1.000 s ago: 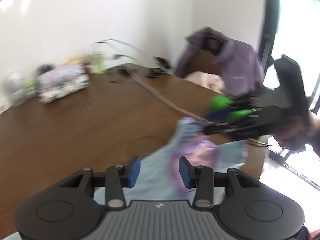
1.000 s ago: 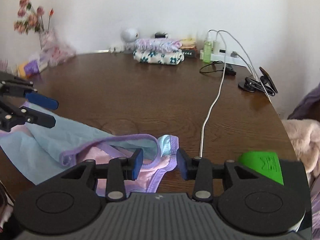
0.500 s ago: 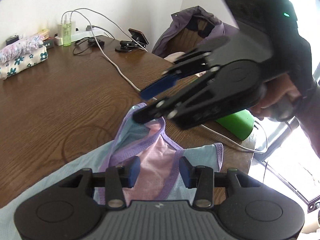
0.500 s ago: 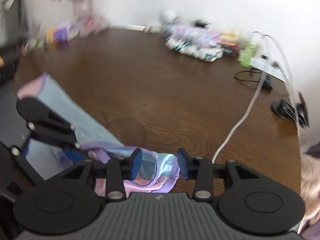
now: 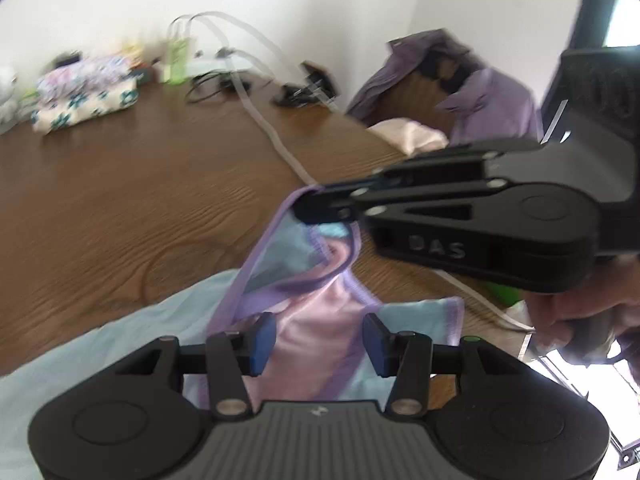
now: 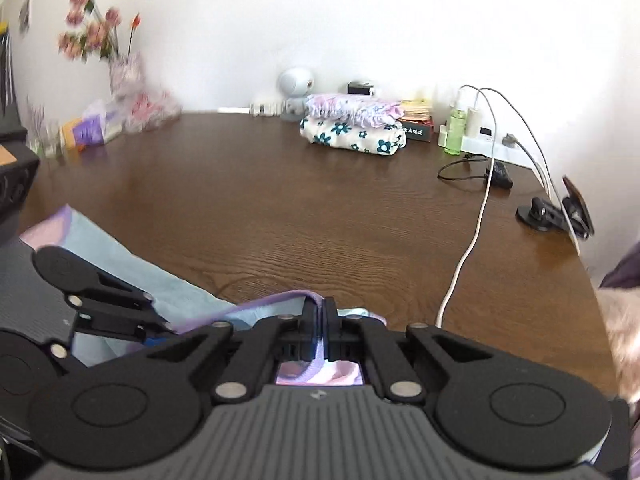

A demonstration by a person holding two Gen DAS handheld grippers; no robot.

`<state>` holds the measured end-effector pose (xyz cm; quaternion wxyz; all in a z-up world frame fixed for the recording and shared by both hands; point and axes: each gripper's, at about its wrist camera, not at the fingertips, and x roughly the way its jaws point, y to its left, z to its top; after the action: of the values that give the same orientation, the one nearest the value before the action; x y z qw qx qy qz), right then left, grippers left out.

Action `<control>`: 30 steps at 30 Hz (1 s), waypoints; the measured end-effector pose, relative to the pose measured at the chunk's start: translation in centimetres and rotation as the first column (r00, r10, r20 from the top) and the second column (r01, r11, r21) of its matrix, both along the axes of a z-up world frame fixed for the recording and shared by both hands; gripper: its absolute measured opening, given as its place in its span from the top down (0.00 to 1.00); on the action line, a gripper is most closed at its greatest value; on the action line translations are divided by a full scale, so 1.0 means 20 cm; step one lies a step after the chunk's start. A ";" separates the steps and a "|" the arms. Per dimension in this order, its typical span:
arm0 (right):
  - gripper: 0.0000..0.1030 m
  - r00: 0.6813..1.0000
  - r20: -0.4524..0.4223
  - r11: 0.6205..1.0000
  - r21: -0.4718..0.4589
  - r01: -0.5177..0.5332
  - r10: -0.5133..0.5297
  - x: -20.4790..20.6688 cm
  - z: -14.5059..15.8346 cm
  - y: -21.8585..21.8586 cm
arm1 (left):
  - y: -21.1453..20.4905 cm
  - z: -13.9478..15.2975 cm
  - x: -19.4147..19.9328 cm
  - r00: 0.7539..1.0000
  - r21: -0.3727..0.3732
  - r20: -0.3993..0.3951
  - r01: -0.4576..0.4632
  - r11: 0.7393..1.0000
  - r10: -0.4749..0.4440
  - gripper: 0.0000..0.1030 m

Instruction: Fold clothes

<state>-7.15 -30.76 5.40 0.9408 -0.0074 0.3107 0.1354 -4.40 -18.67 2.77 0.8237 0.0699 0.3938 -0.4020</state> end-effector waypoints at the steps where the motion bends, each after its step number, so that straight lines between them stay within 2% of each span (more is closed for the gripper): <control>1: 0.97 1.000 0.003 1.000 0.025 0.012 -0.012 -0.01 0.00 -0.02 | -0.01 0.01 0.00 1.000 -0.006 0.007 0.031 1.000 -0.031 0.53; 4: 0.92 1.000 -0.002 1.000 -0.006 -0.015 0.015 0.00 0.03 -0.04 | -0.06 0.01 0.01 0.997 0.014 0.045 0.057 0.998 -0.057 0.52; 6: 0.84 0.999 -0.006 0.999 -0.030 -0.037 0.037 0.01 0.06 -0.08 | -0.08 0.00 0.04 0.998 0.026 0.042 0.040 0.999 -0.041 0.52; 7: 0.69 0.996 -0.002 0.994 -0.055 -0.092 0.092 0.02 0.08 -0.10 | -0.06 -0.02 0.06 1.000 0.021 0.025 0.017 1.000 -0.018 0.52; 8: 0.57 0.983 0.023 0.978 -0.103 -0.179 0.183 0.00 0.11 -0.12 | -0.05 -0.03 0.07 1.000 0.016 0.009 -0.005 1.000 0.005 0.52; 9: 0.53 0.961 0.042 0.952 -0.154 -0.264 0.273 -0.01 0.13 -0.13 | -0.03 -0.03 0.09 1.000 0.001 -0.002 -0.021 1.000 0.021 0.52; 11: 0.43 0.897 0.050 0.873 -0.259 -0.413 0.439 -0.02 0.17 -0.15 | 0.00 -0.04 0.09 1.000 -0.022 -0.014 -0.027 0.999 0.027 0.52; 13: 0.43 0.843 -0.052 0.779 -0.354 -0.518 0.536 0.05 0.17 -0.14 | 0.01 -0.04 0.09 1.000 -0.026 -0.012 -0.024 0.999 0.024 0.52; 14: 0.43 0.820 -0.098 0.746 -0.366 -0.556 0.563 0.11 0.17 -0.14 | 0.01 -0.04 0.08 1.000 -0.025 -0.006 -0.022 0.999 0.022 0.50; 18: 0.49 0.706 -0.291 0.639 -0.300 -0.708 0.645 0.37 0.10 -0.12 | 0.01 -0.04 0.06 1.000 -0.023 0.015 -0.012 1.000 0.013 0.47; 22: 0.51 0.613 -0.380 0.529 -0.309 -0.790 0.693 0.53 0.00 -0.04 | 0.00 -0.05 0.05 1.000 -0.021 0.020 -0.011 1.000 0.011 0.47; 24: 0.51 0.554 -0.422 0.496 -0.247 -0.832 0.718 0.60 -0.02 -0.03 | 0.01 -0.05 0.05 1.000 -0.030 0.010 -0.016 0.999 0.016 0.47; 30: 0.51 0.484 -0.436 0.453 -0.179 -0.873 0.759 0.71 -0.02 0.01 | 0.04 -0.05 0.09 0.999 -0.075 -0.037 -0.028 0.997 0.025 0.47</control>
<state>7.00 -30.51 5.07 0.6765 -0.3181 0.4228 0.5122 -2.64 -17.93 1.77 0.8239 0.0262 0.3938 -0.4068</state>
